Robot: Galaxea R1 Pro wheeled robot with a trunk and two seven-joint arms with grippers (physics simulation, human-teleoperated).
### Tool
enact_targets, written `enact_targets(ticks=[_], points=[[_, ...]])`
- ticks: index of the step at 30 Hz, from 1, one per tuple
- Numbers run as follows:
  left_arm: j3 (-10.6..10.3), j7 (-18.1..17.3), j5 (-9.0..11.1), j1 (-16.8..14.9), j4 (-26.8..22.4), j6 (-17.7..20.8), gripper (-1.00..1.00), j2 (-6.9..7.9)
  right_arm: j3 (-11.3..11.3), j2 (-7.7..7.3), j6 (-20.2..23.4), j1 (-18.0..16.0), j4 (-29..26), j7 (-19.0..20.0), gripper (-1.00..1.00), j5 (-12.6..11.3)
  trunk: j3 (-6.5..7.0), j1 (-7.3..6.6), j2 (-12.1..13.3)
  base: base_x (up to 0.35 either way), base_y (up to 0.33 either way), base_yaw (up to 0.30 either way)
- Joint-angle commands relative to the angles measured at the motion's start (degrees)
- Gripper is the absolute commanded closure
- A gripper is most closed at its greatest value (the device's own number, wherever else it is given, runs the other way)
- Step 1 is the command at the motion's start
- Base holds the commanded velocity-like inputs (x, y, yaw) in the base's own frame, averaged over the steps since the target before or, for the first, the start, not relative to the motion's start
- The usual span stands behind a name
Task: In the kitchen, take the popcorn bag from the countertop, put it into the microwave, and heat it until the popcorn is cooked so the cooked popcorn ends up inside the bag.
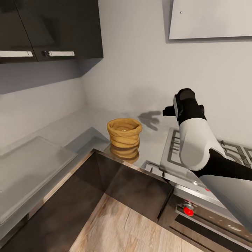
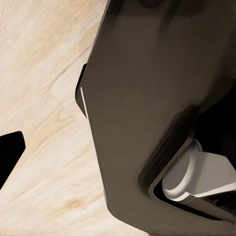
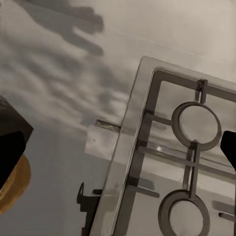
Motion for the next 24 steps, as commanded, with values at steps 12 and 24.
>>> enact_targets(ticks=[12,24], points=[[0.1,0.1,0.2,0.0,0.0,-0.1,-1.00,-0.04,-0.4,0.07,0.1,-0.1,0.1,0.6,-1.00,0.3,2.10,-2.63,4.8,0.000,0.000,0.260],[0.1,0.1,0.2,0.0,-0.2,-0.1,-1.00,0.01,-0.5,0.07,0.1,0.0,1.9,2.9,-1.00,-0.1,3.36,-4.17,7.6,0.000,0.000,0.207]])
